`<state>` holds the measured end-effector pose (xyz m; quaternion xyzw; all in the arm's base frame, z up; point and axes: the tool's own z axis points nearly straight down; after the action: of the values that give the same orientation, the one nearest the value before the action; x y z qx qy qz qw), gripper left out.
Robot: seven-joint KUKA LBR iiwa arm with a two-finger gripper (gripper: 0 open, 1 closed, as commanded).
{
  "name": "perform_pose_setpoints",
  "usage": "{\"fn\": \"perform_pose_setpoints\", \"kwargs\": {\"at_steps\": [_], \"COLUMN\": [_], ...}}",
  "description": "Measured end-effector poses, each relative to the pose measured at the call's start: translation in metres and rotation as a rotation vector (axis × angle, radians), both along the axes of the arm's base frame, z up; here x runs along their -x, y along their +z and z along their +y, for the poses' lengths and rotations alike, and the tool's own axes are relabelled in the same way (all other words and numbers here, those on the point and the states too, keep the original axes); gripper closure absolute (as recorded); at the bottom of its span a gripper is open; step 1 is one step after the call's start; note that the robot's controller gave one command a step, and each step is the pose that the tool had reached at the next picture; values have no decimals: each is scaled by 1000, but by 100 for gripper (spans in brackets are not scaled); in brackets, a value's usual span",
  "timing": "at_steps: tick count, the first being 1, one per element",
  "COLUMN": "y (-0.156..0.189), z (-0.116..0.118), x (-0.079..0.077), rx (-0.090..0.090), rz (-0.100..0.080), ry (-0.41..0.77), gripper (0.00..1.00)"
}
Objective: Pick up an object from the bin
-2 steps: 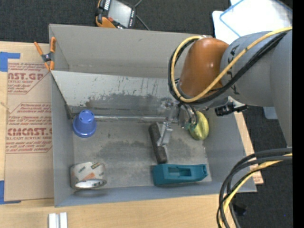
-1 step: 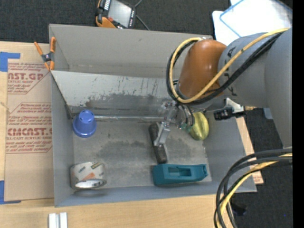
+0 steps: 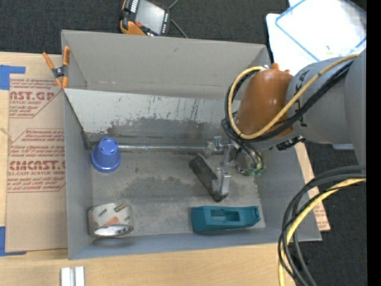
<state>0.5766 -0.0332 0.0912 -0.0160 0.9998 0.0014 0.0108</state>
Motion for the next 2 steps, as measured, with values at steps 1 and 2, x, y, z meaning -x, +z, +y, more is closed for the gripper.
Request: {"fn": "perform_pose_setpoints", "kwargs": {"at_steps": [1,2], "y": [15,-12], "z": [19,-30], "x": [-1,0], "rx": [-6,0], "rz": [0,0], "ry": [-197,-57], "gripper": [0,0]}}
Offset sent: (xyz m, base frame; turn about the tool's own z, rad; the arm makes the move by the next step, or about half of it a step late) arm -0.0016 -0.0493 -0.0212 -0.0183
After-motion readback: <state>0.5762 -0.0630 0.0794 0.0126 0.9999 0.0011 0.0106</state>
